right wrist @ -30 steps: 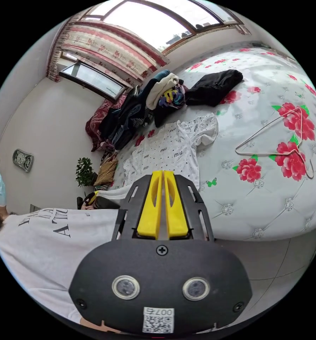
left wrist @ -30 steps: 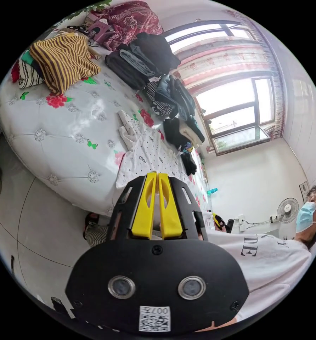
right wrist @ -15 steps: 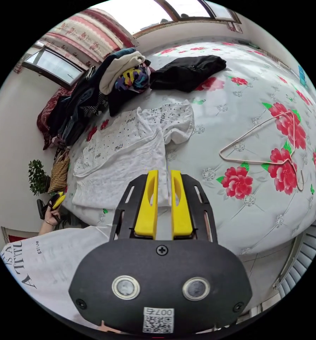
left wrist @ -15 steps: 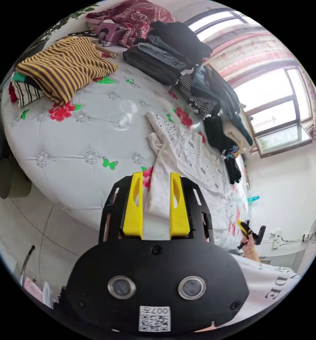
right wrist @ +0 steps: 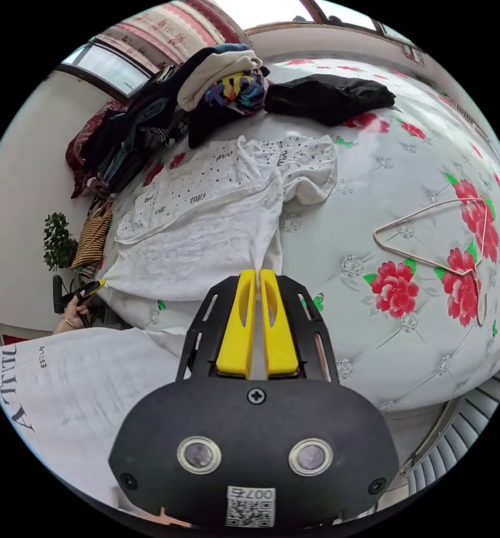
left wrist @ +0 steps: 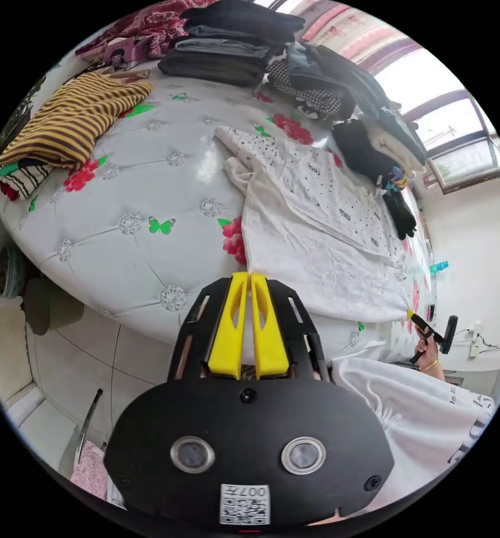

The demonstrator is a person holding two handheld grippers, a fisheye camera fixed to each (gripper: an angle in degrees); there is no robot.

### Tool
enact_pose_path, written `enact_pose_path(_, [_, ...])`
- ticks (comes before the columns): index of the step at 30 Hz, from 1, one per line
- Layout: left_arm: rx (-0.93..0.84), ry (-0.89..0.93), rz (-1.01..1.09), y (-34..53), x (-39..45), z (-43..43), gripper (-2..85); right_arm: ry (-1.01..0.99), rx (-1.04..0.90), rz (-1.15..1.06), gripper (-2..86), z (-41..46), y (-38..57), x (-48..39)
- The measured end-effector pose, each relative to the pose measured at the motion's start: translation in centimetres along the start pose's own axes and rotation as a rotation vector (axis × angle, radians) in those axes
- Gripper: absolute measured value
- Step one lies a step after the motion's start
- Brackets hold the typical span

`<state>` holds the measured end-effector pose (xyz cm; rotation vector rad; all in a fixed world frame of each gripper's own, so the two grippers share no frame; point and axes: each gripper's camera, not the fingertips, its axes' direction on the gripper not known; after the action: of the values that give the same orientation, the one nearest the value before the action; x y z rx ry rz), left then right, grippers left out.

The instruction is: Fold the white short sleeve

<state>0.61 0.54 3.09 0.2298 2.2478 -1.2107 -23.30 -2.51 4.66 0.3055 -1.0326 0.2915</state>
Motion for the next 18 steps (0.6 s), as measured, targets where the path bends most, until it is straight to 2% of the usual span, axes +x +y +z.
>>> enact_pose_path(2, [0.044,0.027,0.058,0.8,0.6,-2.1,-0.8,-0.017,0.054,-0.053,-0.2,-1.7,1.1,-0.2])
enact_pose_path(5, [0.0,-0.009,0.079,2.9,0.2,-1.7,-0.6,0.078,-0.01,-0.082,-0.2,-0.2,3.9,1.0])
enact_pose_path(7, [-0.101,0.011,0.006,4.9,-1.7,1.2,0.4,0.103,-0.142,0.04,-0.2,3.6,6.2,4.2])
enact_pose_path(9, [-0.124,0.025,-0.072,6.3,-3.0,2.1,2.3,0.144,-0.14,0.137,-0.2,4.5,7.7,5.7])
enact_pose_path(14, [0.042,0.094,-0.154,6.8,-5.6,-1.6,6.7,0.247,-0.006,0.079,0.0,3.7,8.2,4.0])
enact_pose_path(18, [0.105,0.136,-0.194,3.3,-8.2,-3.2,8.6,0.143,-0.018,-0.088,0.1,7.4,5.6,-0.2])
